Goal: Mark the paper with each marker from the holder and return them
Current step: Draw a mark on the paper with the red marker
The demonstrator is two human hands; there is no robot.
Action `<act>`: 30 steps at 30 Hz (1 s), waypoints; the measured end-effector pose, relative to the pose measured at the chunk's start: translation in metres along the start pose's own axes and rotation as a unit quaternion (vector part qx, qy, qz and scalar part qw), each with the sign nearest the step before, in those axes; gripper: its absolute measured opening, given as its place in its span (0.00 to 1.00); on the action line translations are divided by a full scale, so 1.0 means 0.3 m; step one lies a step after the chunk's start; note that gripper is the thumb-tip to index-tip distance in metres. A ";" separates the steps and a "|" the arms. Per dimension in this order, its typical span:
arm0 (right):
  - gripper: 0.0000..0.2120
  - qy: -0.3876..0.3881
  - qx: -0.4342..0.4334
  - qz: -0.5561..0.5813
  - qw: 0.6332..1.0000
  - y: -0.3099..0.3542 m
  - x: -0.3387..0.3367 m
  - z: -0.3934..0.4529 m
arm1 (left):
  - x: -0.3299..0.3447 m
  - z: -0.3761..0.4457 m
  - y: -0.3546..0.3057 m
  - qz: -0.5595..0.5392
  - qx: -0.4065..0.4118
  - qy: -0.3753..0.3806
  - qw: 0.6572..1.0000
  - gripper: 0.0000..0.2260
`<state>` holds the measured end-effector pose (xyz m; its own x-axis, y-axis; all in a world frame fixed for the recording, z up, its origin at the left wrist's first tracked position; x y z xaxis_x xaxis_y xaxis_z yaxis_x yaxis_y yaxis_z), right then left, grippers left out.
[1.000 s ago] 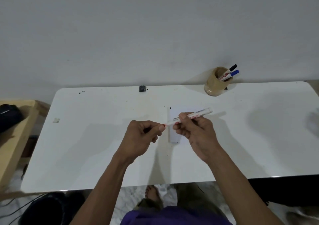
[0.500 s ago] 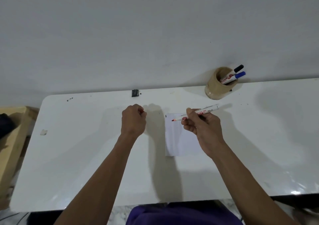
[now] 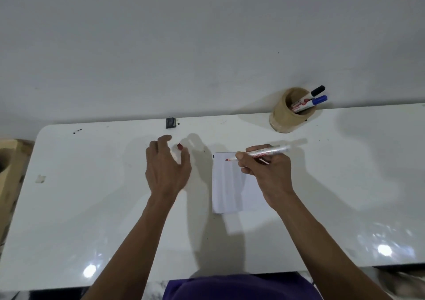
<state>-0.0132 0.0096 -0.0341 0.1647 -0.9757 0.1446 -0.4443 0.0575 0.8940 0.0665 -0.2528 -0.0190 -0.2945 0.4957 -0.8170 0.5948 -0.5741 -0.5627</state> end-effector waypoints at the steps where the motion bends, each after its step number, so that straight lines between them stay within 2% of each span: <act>1: 0.10 0.001 -0.010 -0.007 1.000 0.002 0.000 0.005 | 0.004 -0.037 -0.019 -0.012 0.043 -0.007 0.999 0.19; 4: 0.09 0.018 -0.027 -0.040 0.999 -0.011 0.017 0.030 | 0.099 -0.144 -0.076 0.008 0.187 0.031 0.982 0.18; 7: 0.06 0.043 -0.054 -0.087 0.994 -0.020 0.043 0.064 | 0.206 -0.216 -0.097 0.071 0.264 0.068 0.960 0.18; 11: 0.08 0.057 -0.084 -0.152 0.983 -0.026 0.079 0.106 | 0.265 -0.241 -0.075 0.132 0.272 0.070 0.951 0.18; 17: 0.10 0.061 -0.119 -0.210 0.969 -0.059 0.107 0.152 | 0.275 -0.248 -0.067 0.162 0.278 0.048 0.946 0.19; 30: 0.10 0.050 -0.129 -0.229 0.963 -0.105 0.103 0.183 | 0.272 -0.253 -0.063 0.157 0.291 -0.010 0.944 0.19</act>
<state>-0.0425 -0.0341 -0.0811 0.3805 -0.8867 -0.2626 -0.0727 -0.3118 0.9474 0.0880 -0.1521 -0.0654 -0.1897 0.2330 -0.9538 0.1459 -0.9540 -0.2621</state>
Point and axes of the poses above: each hand's wrist, its own z-axis towards the middle knuckle, its own x-axis out of the palm, y = z × x, the point moved 10 cm from there along z, towards the middle knuckle, and after that the axes turned 5 degrees about y, right-handed, at the moved point
